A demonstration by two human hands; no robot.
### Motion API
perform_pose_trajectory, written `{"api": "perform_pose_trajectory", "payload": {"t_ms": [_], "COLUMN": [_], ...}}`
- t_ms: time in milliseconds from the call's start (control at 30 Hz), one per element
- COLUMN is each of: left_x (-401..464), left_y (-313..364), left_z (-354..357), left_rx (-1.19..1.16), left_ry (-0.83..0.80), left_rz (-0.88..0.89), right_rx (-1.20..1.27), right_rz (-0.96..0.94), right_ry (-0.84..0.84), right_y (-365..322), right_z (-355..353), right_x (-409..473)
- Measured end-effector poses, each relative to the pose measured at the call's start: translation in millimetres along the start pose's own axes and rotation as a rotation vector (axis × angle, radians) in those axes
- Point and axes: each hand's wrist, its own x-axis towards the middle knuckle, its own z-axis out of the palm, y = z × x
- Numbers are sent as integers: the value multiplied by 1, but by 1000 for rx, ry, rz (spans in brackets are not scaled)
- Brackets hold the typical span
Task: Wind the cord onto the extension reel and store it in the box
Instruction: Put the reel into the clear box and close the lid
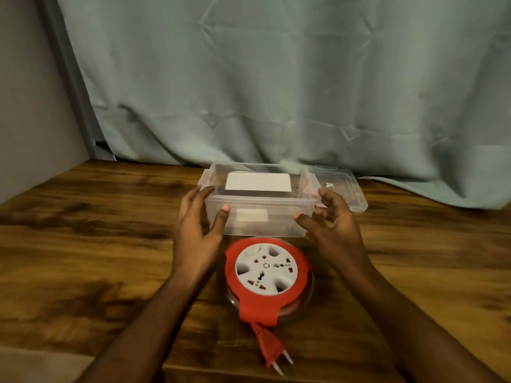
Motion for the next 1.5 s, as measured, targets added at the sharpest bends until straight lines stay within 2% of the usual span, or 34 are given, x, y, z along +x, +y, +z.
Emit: {"api": "perform_pose_trajectory", "payload": {"t_ms": [100, 200, 500, 567, 667, 833, 967, 1133, 1267, 1367, 1500], "left_x": [-5, -7, -6, -6, -5, -4, -4, -4, -5, -6, -4], "left_y": [5, 6, -5, -7, -11, -13, -12, -12, -10, -10, -14], "left_z": [-9, -10, -5, -4, -3, 0, -1, -2, -1, -2, -3], "left_rx": [61, 83, 74, 65, 56, 92, 64, 43, 84, 82, 69], "left_ry": [43, 80, 16, 6, -12, -6, 9, 21, 22, 35, 56], "left_rz": [7, 23, 7, 9, 27, 36, 57, 65, 18, 38, 111], "right_rx": [-50, -222, -950, -922, -732, -589, -508, -414, -597, -767, -939], "right_rz": [66, 238, 127, 148, 279, 379, 201, -169, -489, -634, -648], "right_ry": [8, -105, -440, -507, -619, -687, -638, -377, -195, -209, -405], "right_y": [2, 4, -22, -22, -17, -23, -42, -107, -174, -206, -188], "right_z": [-1, 3, 26, 28, 24, 12, -1, -25, -29, -10, 34], "right_x": [-8, -14, -2, 3, 12, 11, 4, 16, 43, 72, 105]}}
